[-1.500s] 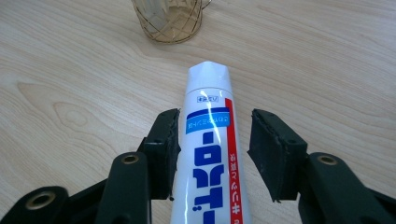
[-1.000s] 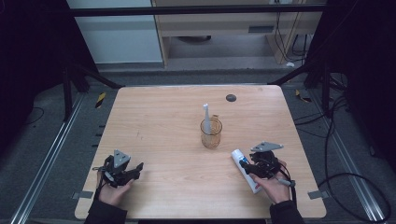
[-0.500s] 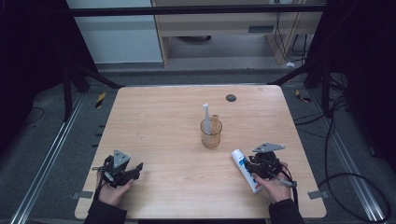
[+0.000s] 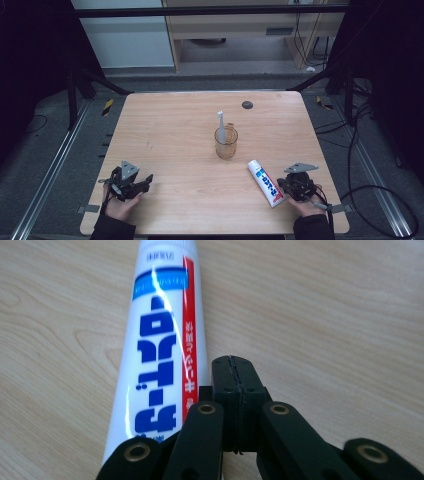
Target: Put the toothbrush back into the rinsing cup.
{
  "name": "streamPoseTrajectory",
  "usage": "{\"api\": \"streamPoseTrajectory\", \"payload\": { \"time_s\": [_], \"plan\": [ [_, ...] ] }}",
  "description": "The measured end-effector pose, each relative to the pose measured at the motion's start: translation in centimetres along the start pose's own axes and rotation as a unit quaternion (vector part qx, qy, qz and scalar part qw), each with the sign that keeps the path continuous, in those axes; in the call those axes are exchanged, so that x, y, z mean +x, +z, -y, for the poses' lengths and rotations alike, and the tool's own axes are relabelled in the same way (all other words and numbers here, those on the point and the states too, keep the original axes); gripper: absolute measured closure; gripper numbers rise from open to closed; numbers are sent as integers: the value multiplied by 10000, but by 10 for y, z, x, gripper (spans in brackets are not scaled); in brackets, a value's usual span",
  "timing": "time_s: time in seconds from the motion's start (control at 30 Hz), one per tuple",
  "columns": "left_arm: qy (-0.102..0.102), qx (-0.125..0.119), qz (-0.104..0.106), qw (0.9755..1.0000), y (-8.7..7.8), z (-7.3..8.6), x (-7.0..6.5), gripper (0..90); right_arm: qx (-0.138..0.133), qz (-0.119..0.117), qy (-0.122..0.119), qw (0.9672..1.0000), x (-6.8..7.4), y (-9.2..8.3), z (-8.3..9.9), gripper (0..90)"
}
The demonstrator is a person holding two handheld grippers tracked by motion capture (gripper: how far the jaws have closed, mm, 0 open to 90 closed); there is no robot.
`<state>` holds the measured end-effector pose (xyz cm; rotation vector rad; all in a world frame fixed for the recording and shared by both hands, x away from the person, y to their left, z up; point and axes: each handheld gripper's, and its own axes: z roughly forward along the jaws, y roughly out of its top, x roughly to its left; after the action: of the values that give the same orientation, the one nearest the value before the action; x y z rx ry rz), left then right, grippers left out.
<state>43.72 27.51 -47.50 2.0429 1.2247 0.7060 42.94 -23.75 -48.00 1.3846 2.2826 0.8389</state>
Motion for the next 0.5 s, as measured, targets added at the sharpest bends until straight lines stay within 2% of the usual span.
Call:
{"api": "streamPoseTrajectory", "payload": {
  "time_s": [0.3,0.4,0.5],
  "plan": [
    [6,1,-5,10000,0,0,0,407,97,23,-75,9999,-1,1,6,900],
    [8,-3,-4,10000,0,0,0,408,134,-101,-85,9998,1,1,9,900],
    [3,2,-2,10000,0,0,0,408,165,-246,-181,9994,8,1,13,900]
  ]
}}
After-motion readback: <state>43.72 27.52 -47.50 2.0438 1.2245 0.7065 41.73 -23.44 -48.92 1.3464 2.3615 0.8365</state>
